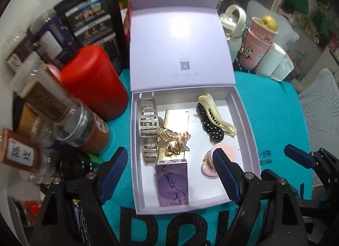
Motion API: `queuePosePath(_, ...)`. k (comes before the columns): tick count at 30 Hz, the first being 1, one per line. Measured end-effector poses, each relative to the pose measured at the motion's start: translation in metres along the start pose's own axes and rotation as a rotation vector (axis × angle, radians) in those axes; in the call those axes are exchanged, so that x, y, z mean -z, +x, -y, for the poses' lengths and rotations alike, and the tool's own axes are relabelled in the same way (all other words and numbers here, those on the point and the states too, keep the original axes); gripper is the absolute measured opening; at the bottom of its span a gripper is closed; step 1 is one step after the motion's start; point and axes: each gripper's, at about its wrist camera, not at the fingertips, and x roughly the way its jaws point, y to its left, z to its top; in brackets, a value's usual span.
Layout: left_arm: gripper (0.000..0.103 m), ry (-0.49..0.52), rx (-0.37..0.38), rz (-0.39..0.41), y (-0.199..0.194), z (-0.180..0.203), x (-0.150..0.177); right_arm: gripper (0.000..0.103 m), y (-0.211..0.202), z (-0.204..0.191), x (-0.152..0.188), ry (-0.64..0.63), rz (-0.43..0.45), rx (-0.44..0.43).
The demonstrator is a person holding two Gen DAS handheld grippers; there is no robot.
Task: Organize rigid objects
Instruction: 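Open both tools and withdraw them from the box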
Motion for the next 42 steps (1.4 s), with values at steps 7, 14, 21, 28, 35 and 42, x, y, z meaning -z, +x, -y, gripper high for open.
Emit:
queuePosePath(7, 0.082, -0.017, -0.020, 0.060, -0.040, 0.002, 0.005, 0.065, -0.042, -0.003, 0.005, 0.017, 0.054, 0.004)
queuePosePath(14, 0.082, -0.046, -0.025, 0.094, -0.077, 0.008, 0.027, 0.074, -0.081, -0.004, 0.013, 0.005, 0.099, 0.015)
queuePosePath(21, 0.095, -0.077, -0.058, 0.088, -0.100, 0.024, 0.059, 0.079, -0.110, -0.002, 0.032, -0.018, 0.108, 0.016)
queuePosePath(28, 0.101, -0.129, -0.081, 0.084, -0.116, 0.047, 0.096, 0.079, -0.134, 0.009, 0.058, -0.065, 0.107, 0.001)
queuePosePath(35, 0.101, -0.168, -0.073, 0.093, -0.130, 0.069, 0.124, 0.079, -0.148, 0.024, 0.080, -0.092, 0.106, -0.024)
queuePosePath(42, 0.101, -0.217, -0.080, 0.141, -0.146, 0.084, 0.144, 0.079, -0.156, 0.033, 0.097, -0.097, 0.101, -0.048)
